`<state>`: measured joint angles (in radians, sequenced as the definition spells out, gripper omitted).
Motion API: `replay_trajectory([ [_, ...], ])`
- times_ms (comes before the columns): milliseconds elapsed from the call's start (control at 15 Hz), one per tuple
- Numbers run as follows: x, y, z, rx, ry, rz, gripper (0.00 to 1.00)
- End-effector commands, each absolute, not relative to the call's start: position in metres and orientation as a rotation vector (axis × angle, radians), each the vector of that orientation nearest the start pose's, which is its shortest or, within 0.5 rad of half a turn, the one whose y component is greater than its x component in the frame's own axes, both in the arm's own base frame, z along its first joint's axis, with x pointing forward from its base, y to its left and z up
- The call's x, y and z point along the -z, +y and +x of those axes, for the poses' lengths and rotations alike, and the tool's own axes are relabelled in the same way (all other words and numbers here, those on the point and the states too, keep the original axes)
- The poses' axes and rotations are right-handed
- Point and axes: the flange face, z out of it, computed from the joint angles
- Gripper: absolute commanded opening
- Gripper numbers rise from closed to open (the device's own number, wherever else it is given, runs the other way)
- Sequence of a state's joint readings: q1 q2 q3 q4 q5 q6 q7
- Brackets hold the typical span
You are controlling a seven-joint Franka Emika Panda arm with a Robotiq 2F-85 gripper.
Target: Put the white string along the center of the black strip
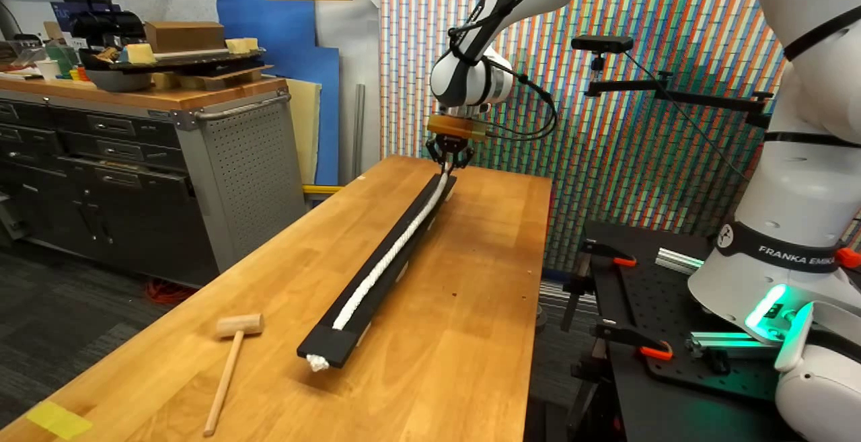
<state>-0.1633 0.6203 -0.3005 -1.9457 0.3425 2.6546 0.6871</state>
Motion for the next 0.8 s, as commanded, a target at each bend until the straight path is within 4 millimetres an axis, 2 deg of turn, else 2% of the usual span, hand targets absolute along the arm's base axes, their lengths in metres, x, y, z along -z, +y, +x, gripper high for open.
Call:
replay_trajectory([
  [0, -0.182, -0.292, 0.585, 0.199, 2.002, -2.411, 0.03],
  [333, -0.171, -0.297, 0.595, 0.141, 2.01, -2.424, 0.03],
  [733, -0.161, -0.297, 0.591, 0.106, 2.064, -2.419, 0.03],
])
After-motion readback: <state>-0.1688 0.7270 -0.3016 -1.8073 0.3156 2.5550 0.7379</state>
